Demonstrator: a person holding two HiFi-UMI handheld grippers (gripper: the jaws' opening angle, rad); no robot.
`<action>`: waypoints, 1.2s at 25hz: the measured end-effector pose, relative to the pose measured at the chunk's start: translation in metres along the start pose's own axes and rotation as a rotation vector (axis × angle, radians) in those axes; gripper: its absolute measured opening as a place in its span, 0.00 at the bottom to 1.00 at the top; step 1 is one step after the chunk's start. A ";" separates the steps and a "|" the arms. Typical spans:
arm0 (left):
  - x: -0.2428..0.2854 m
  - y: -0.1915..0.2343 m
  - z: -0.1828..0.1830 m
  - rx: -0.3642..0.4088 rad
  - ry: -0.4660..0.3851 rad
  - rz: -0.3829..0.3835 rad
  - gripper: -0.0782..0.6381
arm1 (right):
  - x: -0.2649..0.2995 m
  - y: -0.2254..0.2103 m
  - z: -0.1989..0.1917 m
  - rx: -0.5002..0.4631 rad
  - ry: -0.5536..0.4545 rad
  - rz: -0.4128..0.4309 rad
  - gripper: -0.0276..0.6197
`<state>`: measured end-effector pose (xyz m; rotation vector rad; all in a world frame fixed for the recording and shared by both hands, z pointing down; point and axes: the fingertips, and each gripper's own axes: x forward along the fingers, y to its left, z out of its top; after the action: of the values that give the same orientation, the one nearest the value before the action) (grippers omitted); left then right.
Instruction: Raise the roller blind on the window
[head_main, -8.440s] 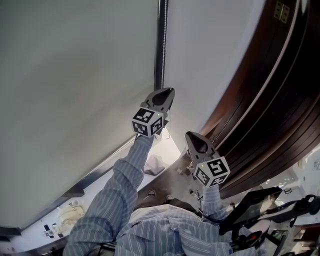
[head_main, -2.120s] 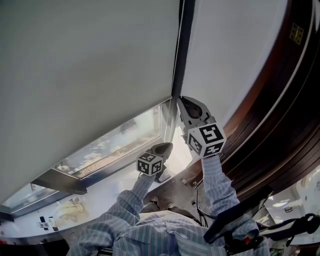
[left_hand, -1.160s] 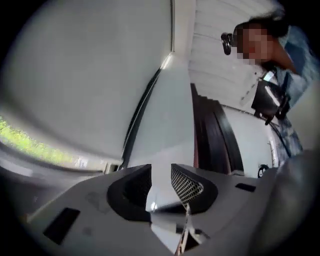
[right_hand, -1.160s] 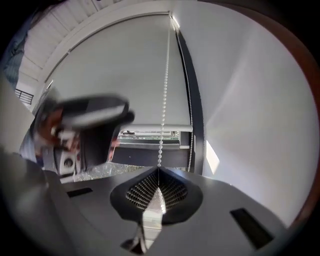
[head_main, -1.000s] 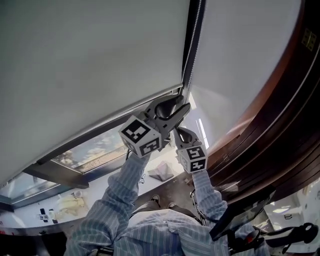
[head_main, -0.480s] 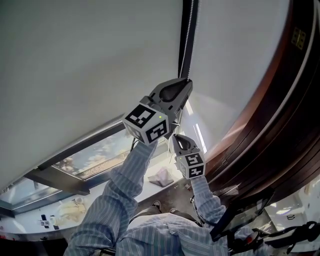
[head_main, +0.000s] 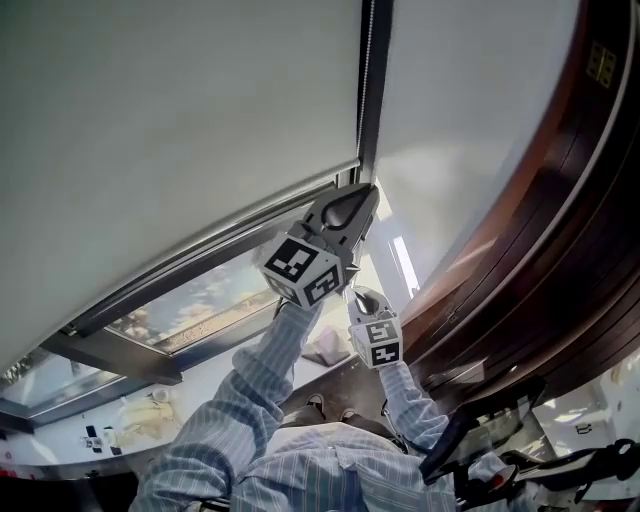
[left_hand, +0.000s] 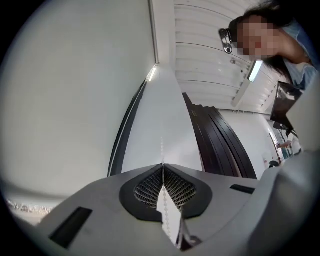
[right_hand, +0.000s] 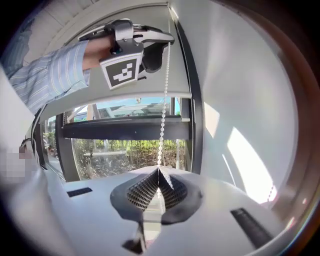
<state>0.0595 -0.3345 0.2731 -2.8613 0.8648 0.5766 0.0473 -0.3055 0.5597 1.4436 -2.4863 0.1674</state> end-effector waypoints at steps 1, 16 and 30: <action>-0.005 -0.001 -0.013 -0.025 0.009 0.002 0.12 | -0.002 -0.001 -0.013 0.008 0.022 -0.008 0.05; -0.072 0.007 -0.179 -0.230 0.264 0.112 0.12 | -0.020 0.007 -0.175 0.107 0.398 0.090 0.05; -0.082 0.009 -0.170 -0.232 0.256 0.108 0.12 | -0.082 -0.019 0.291 -0.065 -0.446 0.286 0.19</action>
<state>0.0475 -0.3332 0.4614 -3.1651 1.0585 0.3439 0.0540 -0.3130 0.2569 1.1957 -3.0167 -0.2050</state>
